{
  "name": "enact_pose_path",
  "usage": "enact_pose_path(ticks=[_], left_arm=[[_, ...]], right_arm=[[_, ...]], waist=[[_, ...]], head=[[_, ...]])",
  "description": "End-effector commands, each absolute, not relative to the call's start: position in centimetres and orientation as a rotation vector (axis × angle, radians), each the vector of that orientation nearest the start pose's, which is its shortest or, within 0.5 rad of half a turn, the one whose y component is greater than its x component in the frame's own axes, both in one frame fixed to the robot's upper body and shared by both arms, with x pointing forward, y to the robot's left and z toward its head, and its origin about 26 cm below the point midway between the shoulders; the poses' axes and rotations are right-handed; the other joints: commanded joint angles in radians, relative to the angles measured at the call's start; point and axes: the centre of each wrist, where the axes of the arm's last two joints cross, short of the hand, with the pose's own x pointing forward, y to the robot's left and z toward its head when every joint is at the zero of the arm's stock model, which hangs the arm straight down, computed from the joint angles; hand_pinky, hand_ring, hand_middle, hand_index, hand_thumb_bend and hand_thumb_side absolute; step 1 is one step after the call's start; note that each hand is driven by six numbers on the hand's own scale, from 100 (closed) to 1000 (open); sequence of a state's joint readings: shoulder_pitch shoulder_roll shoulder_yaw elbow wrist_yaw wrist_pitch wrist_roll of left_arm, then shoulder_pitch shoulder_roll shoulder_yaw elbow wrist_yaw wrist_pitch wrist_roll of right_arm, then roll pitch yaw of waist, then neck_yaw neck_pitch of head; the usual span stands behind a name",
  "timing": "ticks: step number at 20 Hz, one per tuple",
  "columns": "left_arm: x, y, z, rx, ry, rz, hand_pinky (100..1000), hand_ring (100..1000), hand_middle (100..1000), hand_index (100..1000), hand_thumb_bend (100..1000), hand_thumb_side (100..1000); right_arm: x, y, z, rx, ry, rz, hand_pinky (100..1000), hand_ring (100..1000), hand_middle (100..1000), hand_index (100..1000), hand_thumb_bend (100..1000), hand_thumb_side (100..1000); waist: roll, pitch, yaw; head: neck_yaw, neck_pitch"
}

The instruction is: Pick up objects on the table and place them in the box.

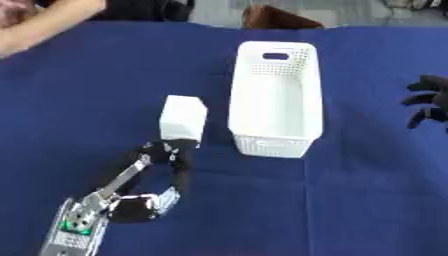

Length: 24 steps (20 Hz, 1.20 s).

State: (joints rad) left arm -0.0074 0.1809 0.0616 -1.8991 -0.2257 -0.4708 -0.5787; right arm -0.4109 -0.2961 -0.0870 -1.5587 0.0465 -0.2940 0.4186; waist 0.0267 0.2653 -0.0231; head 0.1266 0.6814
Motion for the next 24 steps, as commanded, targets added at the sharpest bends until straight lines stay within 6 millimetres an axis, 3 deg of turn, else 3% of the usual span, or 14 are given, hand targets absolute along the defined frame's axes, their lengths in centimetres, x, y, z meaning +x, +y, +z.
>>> enact_pose_path(ticks=[1, 2, 4, 5, 7, 8, 11, 24], left_arm=[[25.6, 30.1, 11.1, 0.225, -2.137, -1.232, 554, 491, 612, 906, 100, 367], [25.2, 30.9, 11.3, 0.289, -2.137, -1.315, 585, 523, 635, 883, 100, 256], [24.4, 32.8, 11.6, 0.414, -2.129, -1.498, 601, 555, 676, 857, 100, 136], [24.0, 33.7, 11.7, 0.469, -2.129, -1.576, 569, 559, 692, 843, 100, 120], [23.4, 35.1, 12.1, 0.544, -2.118, -1.705, 553, 559, 693, 833, 109, 117], [23.2, 35.5, 12.3, 0.571, -2.109, -1.748, 497, 546, 703, 830, 163, 123], [22.8, 36.2, 12.4, 0.645, -2.076, -1.844, 485, 546, 709, 827, 204, 133], [22.1, 36.4, 11.9, 0.786, -2.074, -1.972, 594, 598, 722, 834, 236, 159]], right_arm=[[36.9, -29.8, 14.6, -0.042, -2.143, 0.782, 450, 702, 764, 899, 100, 857], [36.8, -29.9, 14.5, -0.044, -2.137, 0.782, 449, 702, 764, 899, 100, 857], [36.7, -30.1, 14.2, -0.050, -2.125, 0.782, 449, 702, 764, 899, 100, 857], [36.7, -30.2, 14.1, -0.053, -2.120, 0.782, 449, 702, 764, 899, 100, 858], [36.6, -30.4, 13.9, -0.056, -2.111, 0.783, 448, 702, 764, 900, 100, 858], [36.5, -30.4, 13.8, -0.056, -2.108, 0.784, 448, 702, 764, 900, 100, 858], [36.5, -30.5, 13.7, -0.056, -2.103, 0.787, 448, 702, 764, 900, 100, 857], [36.5, -30.4, 13.8, -0.058, -2.103, 0.790, 449, 702, 764, 899, 100, 855]], waist=[[0.001, -0.025, 0.002], [0.004, -0.028, 0.004], [0.011, -0.036, 0.008], [0.014, -0.039, 0.011], [0.021, -0.045, 0.016], [0.024, -0.047, 0.017], [0.029, -0.052, 0.019], [0.030, -0.058, 0.017]], head=[[0.013, -0.013], [0.011, -0.012], [0.007, -0.006], [0.004, -0.004], [0.000, 0.001], [-0.002, 0.002], [-0.007, 0.002], [-0.010, -0.002]])
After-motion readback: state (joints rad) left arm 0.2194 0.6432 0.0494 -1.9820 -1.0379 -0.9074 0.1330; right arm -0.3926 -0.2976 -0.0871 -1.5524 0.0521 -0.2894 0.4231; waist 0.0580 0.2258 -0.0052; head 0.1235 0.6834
